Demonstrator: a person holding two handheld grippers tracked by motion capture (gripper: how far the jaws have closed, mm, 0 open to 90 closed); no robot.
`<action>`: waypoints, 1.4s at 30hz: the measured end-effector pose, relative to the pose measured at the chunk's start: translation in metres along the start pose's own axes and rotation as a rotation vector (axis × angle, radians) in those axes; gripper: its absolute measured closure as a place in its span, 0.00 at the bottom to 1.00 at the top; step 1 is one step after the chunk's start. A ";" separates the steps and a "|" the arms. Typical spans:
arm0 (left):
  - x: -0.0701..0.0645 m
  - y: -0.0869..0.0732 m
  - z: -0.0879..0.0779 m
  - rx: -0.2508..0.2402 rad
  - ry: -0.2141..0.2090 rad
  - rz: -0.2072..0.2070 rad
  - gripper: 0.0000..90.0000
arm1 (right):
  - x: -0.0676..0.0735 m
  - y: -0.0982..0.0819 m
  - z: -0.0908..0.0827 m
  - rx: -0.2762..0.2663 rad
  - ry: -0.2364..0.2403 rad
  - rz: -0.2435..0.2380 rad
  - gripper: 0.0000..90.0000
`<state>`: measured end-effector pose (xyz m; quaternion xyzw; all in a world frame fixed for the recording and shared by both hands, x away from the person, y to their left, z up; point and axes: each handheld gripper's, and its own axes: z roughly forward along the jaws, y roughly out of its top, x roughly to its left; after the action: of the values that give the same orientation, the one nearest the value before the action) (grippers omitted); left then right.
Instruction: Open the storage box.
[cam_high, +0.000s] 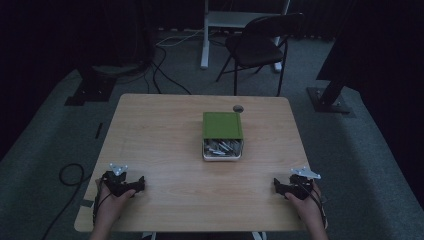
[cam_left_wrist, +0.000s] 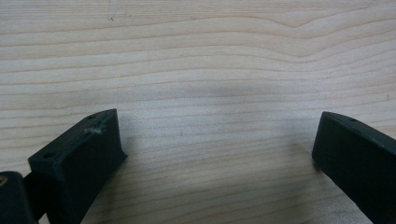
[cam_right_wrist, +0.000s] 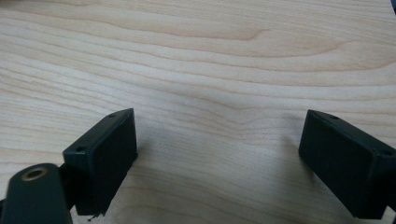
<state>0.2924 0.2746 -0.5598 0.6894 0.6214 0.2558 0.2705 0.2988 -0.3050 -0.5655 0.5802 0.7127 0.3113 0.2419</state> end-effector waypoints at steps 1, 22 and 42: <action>0.000 0.000 0.000 0.000 0.000 0.000 0.02 | 0.000 0.000 0.000 0.000 0.000 0.000 0.12; -0.021 0.000 -0.005 -0.028 -0.098 0.132 0.05 | 0.000 0.000 0.001 -0.001 0.007 -0.006 0.12; -0.066 0.012 -0.002 -0.101 -0.144 0.308 0.06 | 0.000 0.000 0.001 0.000 0.007 -0.006 0.12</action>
<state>0.2930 0.2080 -0.5508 0.7787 0.4736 0.2750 0.3062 0.2996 -0.3051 -0.5656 0.5768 0.7153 0.3128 0.2406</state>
